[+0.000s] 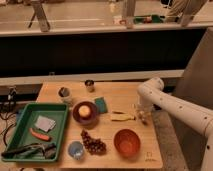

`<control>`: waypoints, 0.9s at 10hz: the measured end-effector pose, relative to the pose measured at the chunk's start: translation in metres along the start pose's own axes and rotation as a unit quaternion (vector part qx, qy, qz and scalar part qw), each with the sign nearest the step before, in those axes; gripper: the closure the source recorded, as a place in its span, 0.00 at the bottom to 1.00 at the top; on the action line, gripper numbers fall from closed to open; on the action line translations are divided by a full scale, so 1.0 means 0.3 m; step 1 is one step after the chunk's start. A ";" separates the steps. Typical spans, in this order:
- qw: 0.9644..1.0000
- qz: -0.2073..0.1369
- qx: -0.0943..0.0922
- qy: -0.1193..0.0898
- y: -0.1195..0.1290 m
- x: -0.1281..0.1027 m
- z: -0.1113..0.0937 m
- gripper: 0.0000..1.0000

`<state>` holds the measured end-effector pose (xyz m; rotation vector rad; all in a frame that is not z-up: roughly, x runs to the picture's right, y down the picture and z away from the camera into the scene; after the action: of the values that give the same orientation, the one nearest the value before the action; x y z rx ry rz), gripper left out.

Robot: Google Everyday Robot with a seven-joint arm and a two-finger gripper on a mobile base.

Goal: Place fork in red bowl

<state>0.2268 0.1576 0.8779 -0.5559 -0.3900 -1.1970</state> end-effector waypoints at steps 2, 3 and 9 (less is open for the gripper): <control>1.000 -0.020 0.003 0.000 -0.004 0.000 0.007 0.58; 1.000 -0.028 0.003 0.000 -0.004 0.001 0.010 0.58; 0.996 -0.088 0.010 0.001 0.007 0.024 0.035 0.42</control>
<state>0.2312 0.1587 0.8898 -0.5108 -0.4552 -1.3606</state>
